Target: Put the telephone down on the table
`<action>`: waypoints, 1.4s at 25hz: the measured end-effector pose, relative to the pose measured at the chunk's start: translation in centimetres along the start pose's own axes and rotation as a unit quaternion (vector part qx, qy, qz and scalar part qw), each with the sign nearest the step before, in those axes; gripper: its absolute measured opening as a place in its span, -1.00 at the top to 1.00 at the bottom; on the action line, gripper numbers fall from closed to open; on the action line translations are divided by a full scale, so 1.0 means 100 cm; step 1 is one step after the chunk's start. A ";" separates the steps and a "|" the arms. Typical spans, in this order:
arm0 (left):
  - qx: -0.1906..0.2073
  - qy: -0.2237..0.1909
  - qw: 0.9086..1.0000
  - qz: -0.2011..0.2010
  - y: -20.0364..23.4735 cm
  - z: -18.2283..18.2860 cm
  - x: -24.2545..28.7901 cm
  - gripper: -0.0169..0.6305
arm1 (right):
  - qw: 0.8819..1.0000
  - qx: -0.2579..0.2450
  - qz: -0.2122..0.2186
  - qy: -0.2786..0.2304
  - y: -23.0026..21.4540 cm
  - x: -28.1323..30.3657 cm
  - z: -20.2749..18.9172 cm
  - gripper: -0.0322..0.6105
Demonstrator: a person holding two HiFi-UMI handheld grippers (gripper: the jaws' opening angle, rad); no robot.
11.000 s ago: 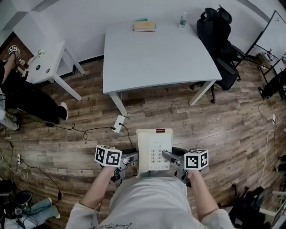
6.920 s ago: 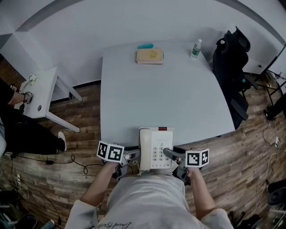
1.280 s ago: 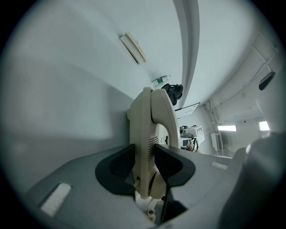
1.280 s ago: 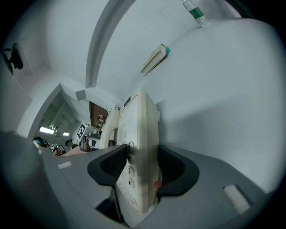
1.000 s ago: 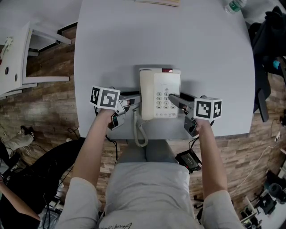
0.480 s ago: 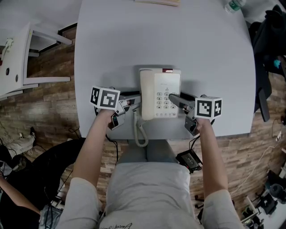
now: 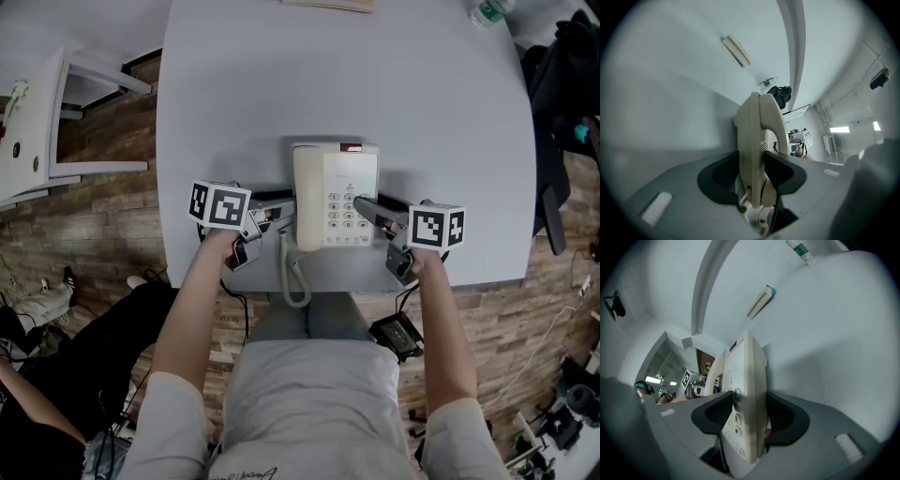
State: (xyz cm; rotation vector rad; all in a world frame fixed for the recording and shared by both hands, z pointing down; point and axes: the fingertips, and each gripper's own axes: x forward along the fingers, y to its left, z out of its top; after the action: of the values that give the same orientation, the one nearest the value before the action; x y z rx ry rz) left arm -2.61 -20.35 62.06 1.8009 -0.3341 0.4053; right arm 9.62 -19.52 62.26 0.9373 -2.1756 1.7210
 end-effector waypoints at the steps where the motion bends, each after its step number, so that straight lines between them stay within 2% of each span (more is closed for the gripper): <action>1: 0.000 0.000 1.000 0.001 0.001 0.000 -0.001 0.37 | 1.000 0.000 0.000 -0.002 0.000 0.000 0.000 0.17; 20: 0.004 -0.009 1.000 0.019 0.010 0.001 -0.020 0.38 | 1.000 0.002 0.002 -0.011 0.000 -0.007 0.001 0.18; 35: 0.016 -0.017 1.000 0.020 -0.005 -0.002 -0.031 0.41 | 0.999 -0.026 -0.016 -0.026 0.010 -0.025 0.004 0.28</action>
State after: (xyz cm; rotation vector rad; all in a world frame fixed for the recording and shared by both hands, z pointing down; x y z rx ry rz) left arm -5.22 -19.99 60.25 1.8367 -0.3902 0.4114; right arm 11.03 -18.89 60.05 1.0091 -2.2144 1.6365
